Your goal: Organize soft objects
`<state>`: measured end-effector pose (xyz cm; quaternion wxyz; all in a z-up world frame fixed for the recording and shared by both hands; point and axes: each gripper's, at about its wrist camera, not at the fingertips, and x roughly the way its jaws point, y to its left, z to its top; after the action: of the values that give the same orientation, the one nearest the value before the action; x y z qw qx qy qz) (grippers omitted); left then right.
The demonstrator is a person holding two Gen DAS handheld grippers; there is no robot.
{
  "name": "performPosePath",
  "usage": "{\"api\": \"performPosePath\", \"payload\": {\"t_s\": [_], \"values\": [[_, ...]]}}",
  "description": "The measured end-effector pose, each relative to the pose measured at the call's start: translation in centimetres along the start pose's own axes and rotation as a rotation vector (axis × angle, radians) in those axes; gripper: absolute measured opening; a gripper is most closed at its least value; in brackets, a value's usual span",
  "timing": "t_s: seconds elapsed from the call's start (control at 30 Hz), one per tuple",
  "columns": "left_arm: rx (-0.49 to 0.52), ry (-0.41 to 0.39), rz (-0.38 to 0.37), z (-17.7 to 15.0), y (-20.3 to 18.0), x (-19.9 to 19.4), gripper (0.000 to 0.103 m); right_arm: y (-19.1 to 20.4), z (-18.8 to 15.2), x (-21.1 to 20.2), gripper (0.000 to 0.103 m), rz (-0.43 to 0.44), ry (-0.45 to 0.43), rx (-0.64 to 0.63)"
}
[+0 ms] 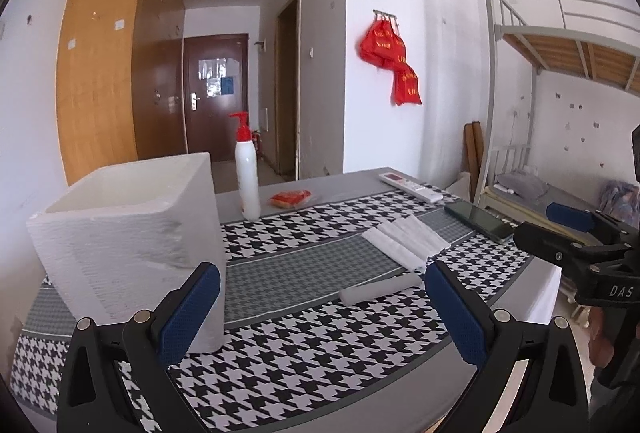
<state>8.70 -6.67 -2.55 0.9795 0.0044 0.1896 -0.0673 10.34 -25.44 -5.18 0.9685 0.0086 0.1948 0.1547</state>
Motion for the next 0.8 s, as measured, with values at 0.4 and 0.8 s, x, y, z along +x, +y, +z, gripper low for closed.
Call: {"api": "performPosePath", "payload": {"t_s": [0.4,0.8], "values": [[0.029,0.098,-0.049,-0.2,-0.9,4.2,0.102,-2.0,-0.1,3.0,0.102,-0.011,0.069,0.019],[0.053,0.214,-0.120,-0.3,-1.0,8.1,0.102,-3.5,-0.1,5.4,0.102,-0.005,0.108,0.034]]}}
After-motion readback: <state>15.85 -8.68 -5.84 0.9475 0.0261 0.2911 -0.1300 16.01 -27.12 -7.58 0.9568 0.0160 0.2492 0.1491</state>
